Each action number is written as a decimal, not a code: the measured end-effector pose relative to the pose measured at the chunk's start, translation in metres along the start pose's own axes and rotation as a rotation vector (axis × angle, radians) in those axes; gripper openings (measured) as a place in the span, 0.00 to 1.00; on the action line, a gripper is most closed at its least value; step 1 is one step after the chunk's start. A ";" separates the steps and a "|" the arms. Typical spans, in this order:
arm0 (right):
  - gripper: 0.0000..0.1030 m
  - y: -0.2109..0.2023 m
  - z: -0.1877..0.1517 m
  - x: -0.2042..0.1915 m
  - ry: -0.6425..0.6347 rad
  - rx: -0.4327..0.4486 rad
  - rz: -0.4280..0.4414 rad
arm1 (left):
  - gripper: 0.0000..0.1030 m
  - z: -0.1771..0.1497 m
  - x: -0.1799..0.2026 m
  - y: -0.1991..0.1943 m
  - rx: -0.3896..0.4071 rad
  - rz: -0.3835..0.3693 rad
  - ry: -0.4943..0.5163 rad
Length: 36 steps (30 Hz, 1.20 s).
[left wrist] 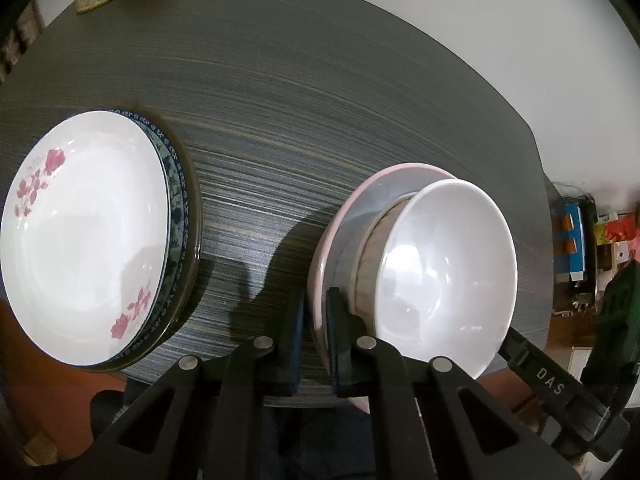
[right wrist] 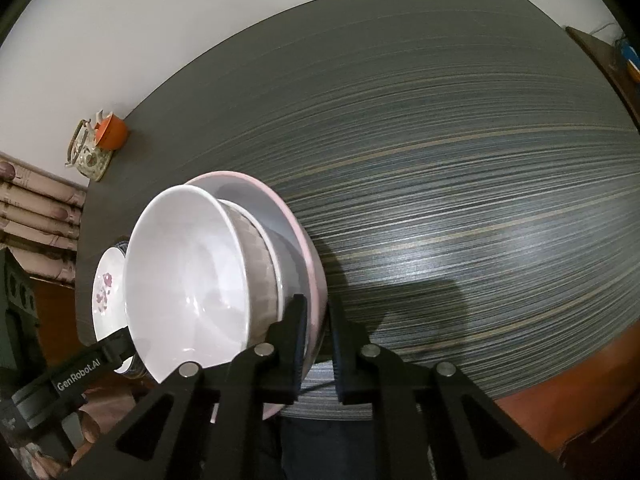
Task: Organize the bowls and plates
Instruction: 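Lift the nested bowls off the table with both tools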
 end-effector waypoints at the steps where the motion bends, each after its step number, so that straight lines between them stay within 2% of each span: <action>1: 0.11 0.000 0.000 0.000 0.000 0.001 -0.001 | 0.06 0.000 -0.002 -0.001 0.004 0.001 0.007; 14: 0.11 0.000 -0.003 0.000 0.005 0.017 0.005 | 0.06 -0.005 0.011 -0.004 0.056 0.022 0.064; 36: 0.11 -0.015 0.003 -0.025 -0.035 0.049 0.005 | 0.06 -0.003 0.007 -0.027 0.099 0.013 0.055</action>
Point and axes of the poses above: each gripper's, at about its wrist camera, not at the fingertips, and y roughly the way its jaws point, x to its right, z to its top, the point moved 6 cm from there along y, roughly the way its jaws point, and after that the axes turned 10 degrees about -y, right-handed, at the moved point
